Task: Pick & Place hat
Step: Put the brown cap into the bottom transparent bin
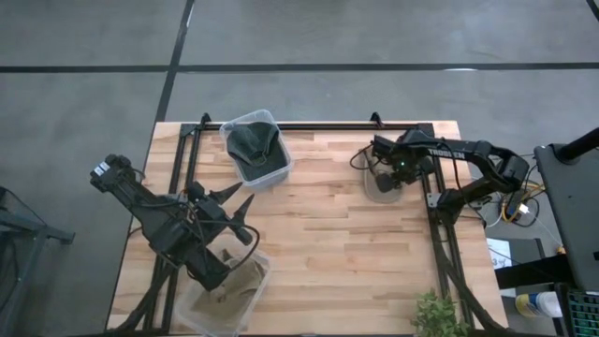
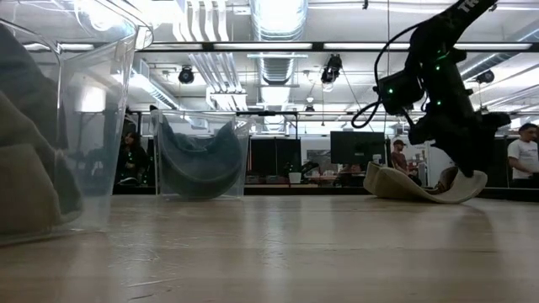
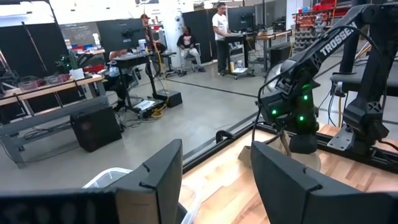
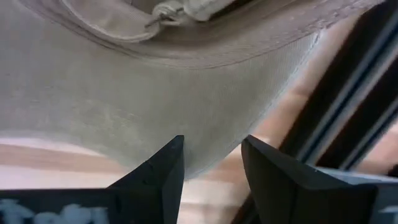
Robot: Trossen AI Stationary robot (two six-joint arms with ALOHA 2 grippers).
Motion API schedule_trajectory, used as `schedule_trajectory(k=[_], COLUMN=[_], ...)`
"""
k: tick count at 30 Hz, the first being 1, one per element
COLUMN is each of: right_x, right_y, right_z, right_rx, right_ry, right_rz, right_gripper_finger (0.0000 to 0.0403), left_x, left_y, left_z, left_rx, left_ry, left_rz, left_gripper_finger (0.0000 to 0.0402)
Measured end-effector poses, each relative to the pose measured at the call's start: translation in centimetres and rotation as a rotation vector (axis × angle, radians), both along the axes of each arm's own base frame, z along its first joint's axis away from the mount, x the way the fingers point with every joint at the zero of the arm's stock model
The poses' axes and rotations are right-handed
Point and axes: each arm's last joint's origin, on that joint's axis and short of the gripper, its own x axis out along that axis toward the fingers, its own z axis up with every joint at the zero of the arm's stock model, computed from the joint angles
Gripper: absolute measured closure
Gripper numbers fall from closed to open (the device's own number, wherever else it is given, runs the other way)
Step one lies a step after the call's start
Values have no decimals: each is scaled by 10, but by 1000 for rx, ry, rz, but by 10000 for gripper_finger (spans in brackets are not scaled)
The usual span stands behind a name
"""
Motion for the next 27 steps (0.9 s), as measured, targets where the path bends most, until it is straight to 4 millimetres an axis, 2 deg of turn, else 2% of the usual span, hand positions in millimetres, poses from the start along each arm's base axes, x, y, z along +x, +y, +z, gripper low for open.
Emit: schedule_trajectory(k=[10,14,18,23,27], right_x=[5,9,13,15,16], right_y=[-4,-7,-10,-11,-10], right_z=[-7,-7,-7,-4,12], right_rx=[-53,-98,-131,-147,-183], right_ry=[-75,-103,-147,-179,-298], right_rz=[40,46,55,82,102], right_gripper_finger=[260,300,376,389,392], left_x=[0,0,0,0,0], left_y=[0,0,0,0,0], left_z=[0,0,0,0,0], left_rx=[-4,-4,-4,-5,-6], left_ry=[-8,-9,-9,-10,-11], left_rz=[1,1,1,1,1], left_gripper_finger=[219,219,219,219,219])
